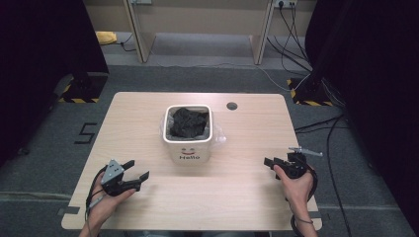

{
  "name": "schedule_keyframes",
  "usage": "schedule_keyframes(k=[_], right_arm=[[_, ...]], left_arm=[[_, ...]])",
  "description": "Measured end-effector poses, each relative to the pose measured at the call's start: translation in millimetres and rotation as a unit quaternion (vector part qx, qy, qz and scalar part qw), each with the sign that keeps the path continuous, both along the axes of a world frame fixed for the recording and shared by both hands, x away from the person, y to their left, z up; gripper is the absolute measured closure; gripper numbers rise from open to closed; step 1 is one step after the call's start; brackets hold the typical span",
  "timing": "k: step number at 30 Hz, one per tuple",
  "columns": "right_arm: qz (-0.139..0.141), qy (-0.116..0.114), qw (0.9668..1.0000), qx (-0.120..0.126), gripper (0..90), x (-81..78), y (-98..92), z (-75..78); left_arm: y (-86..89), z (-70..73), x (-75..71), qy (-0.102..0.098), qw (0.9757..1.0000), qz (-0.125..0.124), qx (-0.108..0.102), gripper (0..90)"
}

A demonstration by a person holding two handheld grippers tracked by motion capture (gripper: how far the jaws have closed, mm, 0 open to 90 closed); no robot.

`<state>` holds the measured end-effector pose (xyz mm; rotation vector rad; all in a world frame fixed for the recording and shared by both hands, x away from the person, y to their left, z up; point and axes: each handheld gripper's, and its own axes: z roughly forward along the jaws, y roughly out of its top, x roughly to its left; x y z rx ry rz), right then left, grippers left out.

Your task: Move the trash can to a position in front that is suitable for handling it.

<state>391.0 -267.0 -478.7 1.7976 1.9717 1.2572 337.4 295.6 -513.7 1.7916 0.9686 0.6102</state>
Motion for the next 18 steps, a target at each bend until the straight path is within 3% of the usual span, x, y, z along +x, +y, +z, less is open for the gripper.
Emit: schedule_keyframes(k=[2,7,13,18], right_arm=[[-0.001,-0.005,1.0000,-0.002,49.0,-2.0,0.4,-3.1],[-0.006,-0.053,0.9983,-0.024,48.3,-10.1,3.1,-13.2],[-0.002,-0.060,0.9979,-0.027,47.0,-9.5,6.7,-13.2],[0.018,-0.061,0.9975,-0.031,47.8,-3.7,19.2,2.2]], left_arm=[[0.0,-2.5,0.0,-0.008,1.0000,0.003,-0.001,23.5],[5.3,-4.8,-1.5,-0.019,0.9997,0.015,-0.009,23.6],[4.1,-4.8,-1.1,-0.018,0.9996,0.021,-0.003,23.6],[3.7,-4.8,-0.6,-0.015,0.9996,0.025,-0.001,23.5]])
